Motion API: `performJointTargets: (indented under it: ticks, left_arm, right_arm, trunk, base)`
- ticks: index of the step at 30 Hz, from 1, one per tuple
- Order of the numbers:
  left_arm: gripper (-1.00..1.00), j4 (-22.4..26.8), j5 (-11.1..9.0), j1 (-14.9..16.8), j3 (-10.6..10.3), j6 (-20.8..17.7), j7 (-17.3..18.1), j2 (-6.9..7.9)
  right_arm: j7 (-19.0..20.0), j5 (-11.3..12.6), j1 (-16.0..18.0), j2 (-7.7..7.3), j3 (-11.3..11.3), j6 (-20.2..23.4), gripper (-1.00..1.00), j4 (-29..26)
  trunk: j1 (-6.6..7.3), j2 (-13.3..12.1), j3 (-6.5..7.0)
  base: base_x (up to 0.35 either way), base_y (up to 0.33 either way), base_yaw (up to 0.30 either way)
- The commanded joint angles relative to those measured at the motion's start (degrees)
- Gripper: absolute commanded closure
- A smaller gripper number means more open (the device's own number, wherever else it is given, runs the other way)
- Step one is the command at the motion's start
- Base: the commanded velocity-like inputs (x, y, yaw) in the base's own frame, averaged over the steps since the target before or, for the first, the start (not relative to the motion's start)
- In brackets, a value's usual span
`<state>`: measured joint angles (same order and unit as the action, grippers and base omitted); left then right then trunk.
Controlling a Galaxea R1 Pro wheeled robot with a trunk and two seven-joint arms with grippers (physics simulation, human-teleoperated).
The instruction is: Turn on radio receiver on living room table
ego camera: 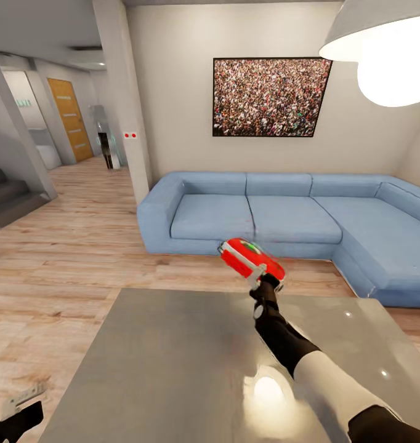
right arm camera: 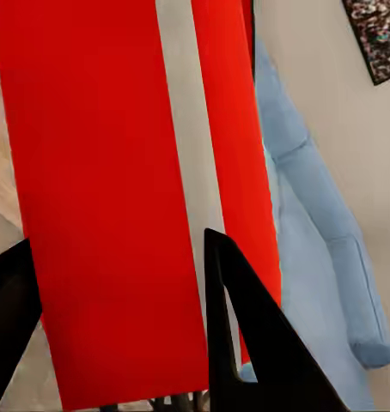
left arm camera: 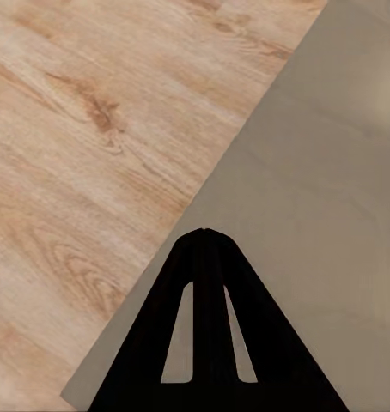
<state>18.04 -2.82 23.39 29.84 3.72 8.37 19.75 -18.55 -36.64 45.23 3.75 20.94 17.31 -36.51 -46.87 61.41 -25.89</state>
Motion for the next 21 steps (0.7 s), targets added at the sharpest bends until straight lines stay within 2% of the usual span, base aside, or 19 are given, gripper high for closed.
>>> performJointTargets:
  ticks: [1,4,8,12,13,16,18,21]
  left_arm:
    - [1.0,-0.01,0.0,-0.04,0.02,0.01,-0.01,0.0]
    - [1.0,-0.07,0.0,-0.08,-0.02,-0.02,-0.02,-0.05]
    - [1.0,-0.77,0.01,-0.1,-0.04,0.03,-0.02,-0.09]
    - [1.0,-1.22,0.01,-0.1,-0.04,0.06,-0.02,-0.02]
    - [1.0,-1.29,0.01,-0.1,-0.04,0.06,-0.02,-0.04]
    - [1.0,-1.33,0.01,-0.1,-0.04,0.06,-0.02,-0.05]
    - [1.0,-1.34,0.01,-0.1,-0.05,0.06,-0.02,-0.06]
    - [1.0,-1.34,0.01,-0.1,-0.05,0.06,-0.02,-0.09]
  right_arm:
    - [3.25,0.64,0.04,-0.03,-0.97,0.21,1.0,-2.01]
    - [14.06,4.62,0.04,-0.14,-2.52,0.64,1.0,-7.04]
    - [24.85,8.6,0.04,-0.16,-6.11,3.17,1.0,-12.0]
    - [39.69,10.07,0.04,-0.2,-11.73,13.02,1.0,-19.86]
    - [46.11,10.04,0.04,-0.22,-15.22,18.79,1.0,-24.29]
    - [50.03,9.85,0.04,-0.23,-19.1,28.19,1.0,-27.94]
    - [50.88,9.7,0.04,-0.24,-19.75,33.13,1.0,-28.76]
    - [51.35,9.74,0.04,-0.24,-20.11,37.88,1.0,-29.11]
  trunk:
    - [0.0,0.01,0.01]
    - [0.0,0.01,0.01]
    - [0.0,0.01,0.01]
    - [0.0,0.01,0.01]
    - [0.0,0.01,0.01]
    - [0.0,0.01,0.01]
    - [0.0,0.01,0.01]
    - [0.0,0.01,0.01]
  base:
    - [0.0,0.0,0.0]
    - [0.0,0.0,0.0]
    - [0.0,0.0,0.0]
    - [0.0,0.0,0.0]
    - [0.0,0.0,0.0]
    - [0.0,0.0,0.0]
    - [0.0,0.0,0.0]
    - [0.0,0.0,0.0]
